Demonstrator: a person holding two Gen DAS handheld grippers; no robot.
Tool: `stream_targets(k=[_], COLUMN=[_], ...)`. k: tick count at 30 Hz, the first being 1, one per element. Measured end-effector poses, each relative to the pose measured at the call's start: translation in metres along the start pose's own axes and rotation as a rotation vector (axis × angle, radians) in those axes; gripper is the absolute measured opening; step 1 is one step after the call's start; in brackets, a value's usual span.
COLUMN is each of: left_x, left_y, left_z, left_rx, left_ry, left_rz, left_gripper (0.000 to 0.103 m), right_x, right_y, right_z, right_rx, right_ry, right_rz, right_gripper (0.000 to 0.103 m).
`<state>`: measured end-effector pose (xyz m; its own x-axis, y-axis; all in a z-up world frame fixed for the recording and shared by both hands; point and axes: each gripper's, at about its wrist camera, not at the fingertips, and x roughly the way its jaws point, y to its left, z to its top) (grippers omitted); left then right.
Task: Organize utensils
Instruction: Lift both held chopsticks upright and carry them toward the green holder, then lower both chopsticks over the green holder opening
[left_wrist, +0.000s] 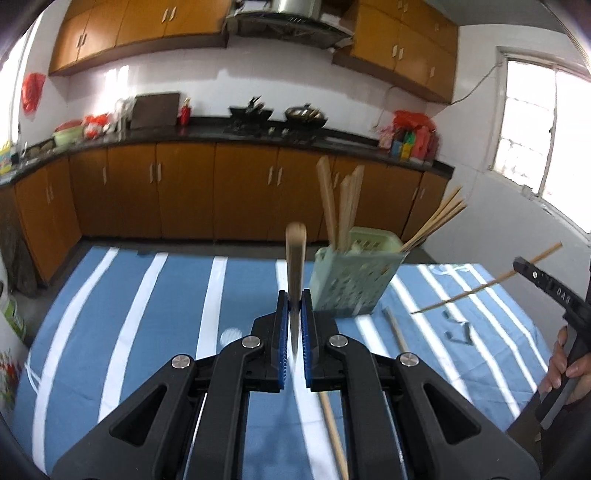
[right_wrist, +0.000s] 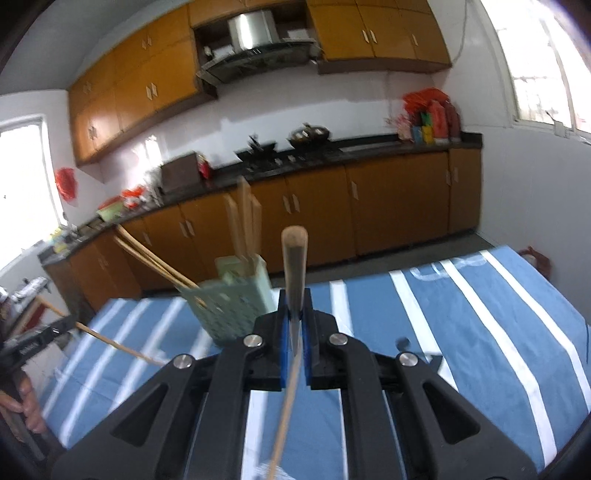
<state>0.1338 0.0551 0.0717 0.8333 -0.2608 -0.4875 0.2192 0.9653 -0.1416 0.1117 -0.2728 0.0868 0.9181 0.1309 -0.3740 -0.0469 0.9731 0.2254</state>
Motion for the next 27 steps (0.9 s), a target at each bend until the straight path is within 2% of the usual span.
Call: stream_targets(k=[3, 7, 12, 16, 21, 27], left_x=[-0.015, -0.029, -0.026, -0.008, 0.023, 0.063], left_y=[-0.011, -0.029, -0.044, -0.055, -0.059, -0.055], left_z=[0.021, 0.046, 0.078, 0.101, 0.105, 0.098], left_rx=[0.030, 0.049, -0.004, -0.037, -0.060, -0.083], left_ry=[-0.042, -0.128, -0.246, -0.332, -0.351, -0.285], left_rz=[-0.038, -0.064, -0.074, -0.037, -0.005, 0.007], left_gripper=[0.007, 0.007, 0.007, 0.007, 0.007, 0.007], right_x=[-0.016, -0.029, -0.017, 0.013, 0.059, 0.099], right_y=[0.013, 0.030, 0.050, 0.060, 0.055, 0.047], right_z=[0.026, 0.052, 0.073, 0.084, 0.085, 0.076], right_rx=[-0.016, -0.039, -0.073, -0.103, -0.076, -0.034], right_ry=[-0.035, -0.093, -0.121, -0.079, 0.016, 0.104], right_rz=[0.072, 0.123, 0.112, 0.085, 0.070, 0.089], right_gripper=[0.007, 0.007, 0.007, 0.007, 0.007, 0.007])
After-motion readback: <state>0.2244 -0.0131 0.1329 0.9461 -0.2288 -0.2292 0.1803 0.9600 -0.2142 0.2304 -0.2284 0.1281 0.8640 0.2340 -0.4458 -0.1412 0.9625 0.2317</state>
